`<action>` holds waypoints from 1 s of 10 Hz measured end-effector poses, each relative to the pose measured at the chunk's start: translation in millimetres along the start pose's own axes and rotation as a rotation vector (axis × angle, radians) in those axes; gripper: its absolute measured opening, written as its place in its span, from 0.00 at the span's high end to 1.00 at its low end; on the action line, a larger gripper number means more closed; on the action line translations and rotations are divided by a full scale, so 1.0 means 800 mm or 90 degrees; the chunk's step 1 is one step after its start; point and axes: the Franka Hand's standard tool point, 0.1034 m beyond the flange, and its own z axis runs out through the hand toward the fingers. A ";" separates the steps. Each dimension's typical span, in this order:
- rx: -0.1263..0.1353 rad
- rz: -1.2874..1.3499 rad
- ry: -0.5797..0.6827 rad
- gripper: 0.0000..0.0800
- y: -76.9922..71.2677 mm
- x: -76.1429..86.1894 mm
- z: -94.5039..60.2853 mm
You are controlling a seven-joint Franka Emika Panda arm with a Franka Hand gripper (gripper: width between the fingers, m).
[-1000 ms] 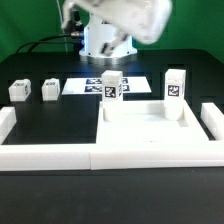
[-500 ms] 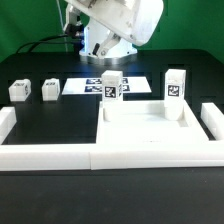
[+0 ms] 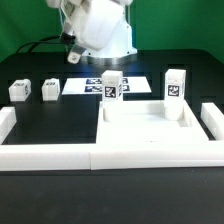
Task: Assemble square table
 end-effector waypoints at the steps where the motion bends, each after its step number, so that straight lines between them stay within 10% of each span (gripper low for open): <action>1: 0.045 0.104 0.022 0.19 -0.020 -0.001 0.023; 2: 0.108 0.168 0.037 0.19 -0.038 -0.003 0.041; 8: 0.125 0.415 0.053 0.19 -0.035 -0.017 0.057; 10: 0.170 0.632 0.064 0.19 -0.047 -0.030 0.067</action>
Offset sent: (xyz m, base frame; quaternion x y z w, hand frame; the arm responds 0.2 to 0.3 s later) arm -0.0018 -0.0552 -0.0123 0.0114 0.0684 0.1788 0.9814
